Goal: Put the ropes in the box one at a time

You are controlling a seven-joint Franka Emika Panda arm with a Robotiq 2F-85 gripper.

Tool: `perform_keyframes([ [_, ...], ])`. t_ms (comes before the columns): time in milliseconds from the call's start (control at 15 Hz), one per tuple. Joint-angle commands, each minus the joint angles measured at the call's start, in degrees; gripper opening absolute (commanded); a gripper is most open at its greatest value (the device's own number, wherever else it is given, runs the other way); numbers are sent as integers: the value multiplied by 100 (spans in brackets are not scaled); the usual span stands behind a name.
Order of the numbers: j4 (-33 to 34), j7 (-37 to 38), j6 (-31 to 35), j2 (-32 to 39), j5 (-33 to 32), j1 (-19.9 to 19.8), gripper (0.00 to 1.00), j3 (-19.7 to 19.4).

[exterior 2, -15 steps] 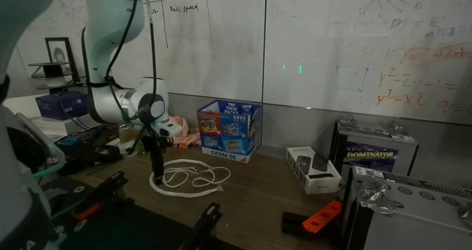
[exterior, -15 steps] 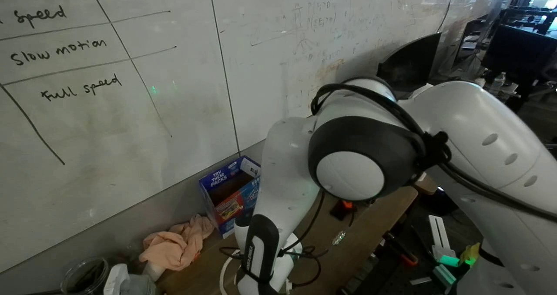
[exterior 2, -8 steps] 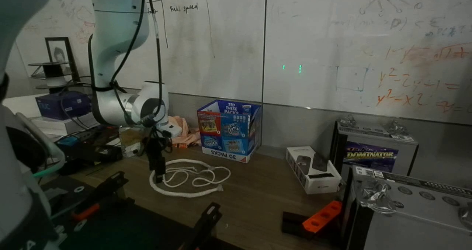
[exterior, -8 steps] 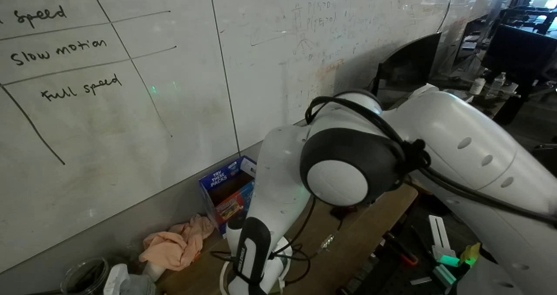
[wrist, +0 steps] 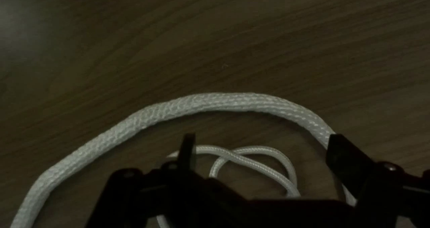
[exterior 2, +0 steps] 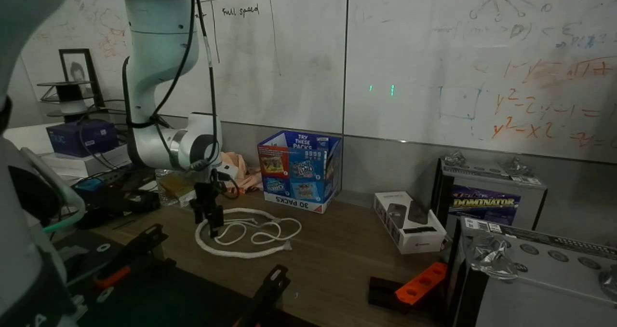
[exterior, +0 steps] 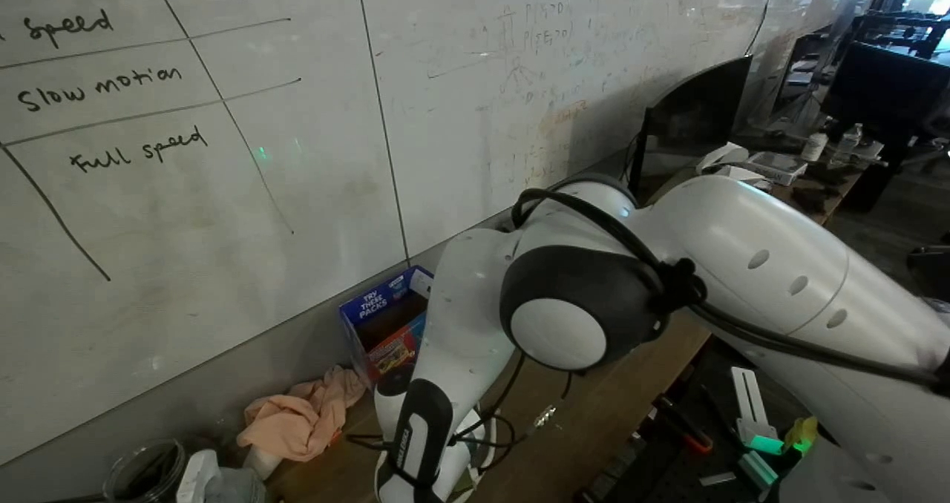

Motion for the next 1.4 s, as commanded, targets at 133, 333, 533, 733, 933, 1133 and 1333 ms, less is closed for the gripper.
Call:
perform_keyframes([
  [133,431,-807,-253,237,-254,44,100,-136],
  [333,531,-1139,-230,371,-284,29,100,-194],
  [533,631,-1285,-169,485,-306,86,100,-294],
  [733,763,-1334,-165,572,-341,142,100,-369],
  [933,867,-1365,-150,633,-384,175,100,-400],
  [1133,938,-1379,-147,680,-400,202,100,-424],
  [1333,981,-1385,-112,718,-405,231,100,-447],
])
